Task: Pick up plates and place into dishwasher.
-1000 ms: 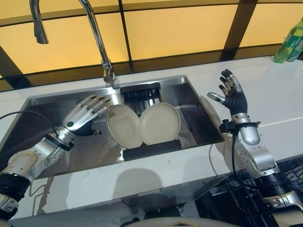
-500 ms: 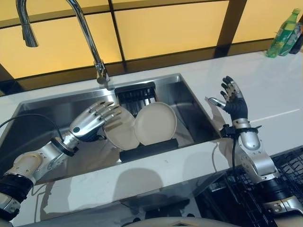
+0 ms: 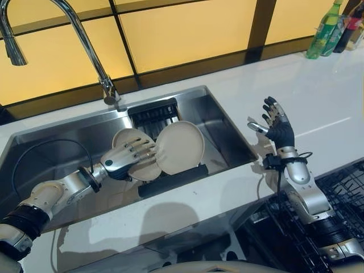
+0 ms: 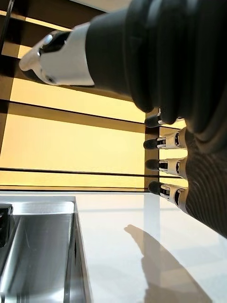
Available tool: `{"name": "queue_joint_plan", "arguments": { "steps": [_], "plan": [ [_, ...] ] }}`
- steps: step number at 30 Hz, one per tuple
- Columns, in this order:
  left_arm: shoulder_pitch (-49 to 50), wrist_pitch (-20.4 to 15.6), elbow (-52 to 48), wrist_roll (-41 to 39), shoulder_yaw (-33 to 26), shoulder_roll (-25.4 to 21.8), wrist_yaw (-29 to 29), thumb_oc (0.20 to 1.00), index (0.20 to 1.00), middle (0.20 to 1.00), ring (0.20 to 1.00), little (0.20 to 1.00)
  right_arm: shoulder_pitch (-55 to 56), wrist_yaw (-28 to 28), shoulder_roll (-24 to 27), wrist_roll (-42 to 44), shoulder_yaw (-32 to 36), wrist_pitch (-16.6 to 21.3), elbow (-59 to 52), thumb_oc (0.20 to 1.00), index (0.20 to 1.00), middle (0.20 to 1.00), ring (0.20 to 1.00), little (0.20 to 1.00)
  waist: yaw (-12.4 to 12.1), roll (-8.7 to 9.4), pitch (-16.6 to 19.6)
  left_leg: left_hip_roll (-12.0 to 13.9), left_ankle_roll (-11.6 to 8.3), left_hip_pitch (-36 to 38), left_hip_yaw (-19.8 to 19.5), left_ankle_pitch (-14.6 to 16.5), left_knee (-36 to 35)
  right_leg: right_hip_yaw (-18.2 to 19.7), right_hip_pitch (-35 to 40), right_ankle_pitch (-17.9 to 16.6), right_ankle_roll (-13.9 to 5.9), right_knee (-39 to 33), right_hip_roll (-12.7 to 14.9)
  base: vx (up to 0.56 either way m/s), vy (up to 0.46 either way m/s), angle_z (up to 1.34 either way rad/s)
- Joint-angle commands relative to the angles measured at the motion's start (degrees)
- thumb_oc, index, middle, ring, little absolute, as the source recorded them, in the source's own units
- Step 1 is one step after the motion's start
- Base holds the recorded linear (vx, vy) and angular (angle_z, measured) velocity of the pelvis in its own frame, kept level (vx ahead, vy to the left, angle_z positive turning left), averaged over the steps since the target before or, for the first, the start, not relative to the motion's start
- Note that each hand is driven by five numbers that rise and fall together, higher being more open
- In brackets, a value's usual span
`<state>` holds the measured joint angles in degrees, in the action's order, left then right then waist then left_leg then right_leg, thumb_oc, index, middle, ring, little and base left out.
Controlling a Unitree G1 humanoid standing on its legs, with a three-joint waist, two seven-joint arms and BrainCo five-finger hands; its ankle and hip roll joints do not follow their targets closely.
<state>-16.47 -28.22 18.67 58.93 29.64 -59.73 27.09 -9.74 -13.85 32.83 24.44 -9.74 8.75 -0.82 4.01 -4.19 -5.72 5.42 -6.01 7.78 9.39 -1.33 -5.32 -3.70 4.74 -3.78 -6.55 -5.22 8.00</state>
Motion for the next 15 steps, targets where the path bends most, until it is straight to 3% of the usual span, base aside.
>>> {"name": "queue_joint_plan", "arguments": {
  "steps": [1, 3, 4, 15],
  "plan": [
    [-4.7, 3.1, 5.9, -2.6, 2.5, -1.8, -1.1, 0.448, 0.448, 0.448, 0.448, 0.448, -3.2, 0.4, 2.7, 1.5, -0.3, 4.3, -0.4, 1.000, 1.000, 1.000, 1.000, 1.000, 1.6, 1.95, 0.9, -0.7, 2.27, -1.8, 0.0, 3.7, 1.1, -1.0, -2.4, 3.0, -6.36, 5.0, 7.3, 0.01, -0.008, -0.03],
    [-4.2, 3.4, 6.7, -2.1, 1.9, -1.6, -0.4, 0.219, 0.219, 0.219, 0.219, 0.219, -3.3, 0.3, 2.6, 1.4, -0.3, 4.2, -0.4, 1.000, 1.000, 1.000, 1.000, 1.000, 1.4, 1.85, 0.9, -0.7, 2.25, -1.8, -0.2, 3.7, 1.1, -1.1, -2.2, 3.1, -6.30, 5.0, 7.4, 0.00, 0.000, 0.00],
    [-3.6, 3.8, 7.5, -1.5, 1.1, -1.3, -0.3, 0.200, 0.200, 0.200, 0.200, 0.200, -3.0, 0.6, 2.6, 1.4, -0.1, 4.3, -0.4, 1.000, 1.000, 1.000, 1.000, 1.000, 1.2, 1.82, 1.0, -0.7, 2.18, -1.8, -0.3, 3.7, 1.1, -1.2, -2.1, 3.1, -6.26, 4.9, 7.4, 0.00, 0.000, 0.00],
    [-2.0, 2.4, 12.3, 3.2, -1.7, -2.1, -0.3, 0.200, 0.200, 0.200, 0.200, 0.200, -3.2, 0.1, 2.3, 1.6, 0.2, 4.0, -0.6, 1.000, 1.000, 1.000, 1.000, 1.000, 0.0, 1.55, 1.8, -0.7, 1.84, -1.8, -1.1, 3.6, 1.0, -2.8, -1.3, 3.2, -6.10, 4.5, 7.5, 0.00, -0.006, 0.00]
  ]
}}
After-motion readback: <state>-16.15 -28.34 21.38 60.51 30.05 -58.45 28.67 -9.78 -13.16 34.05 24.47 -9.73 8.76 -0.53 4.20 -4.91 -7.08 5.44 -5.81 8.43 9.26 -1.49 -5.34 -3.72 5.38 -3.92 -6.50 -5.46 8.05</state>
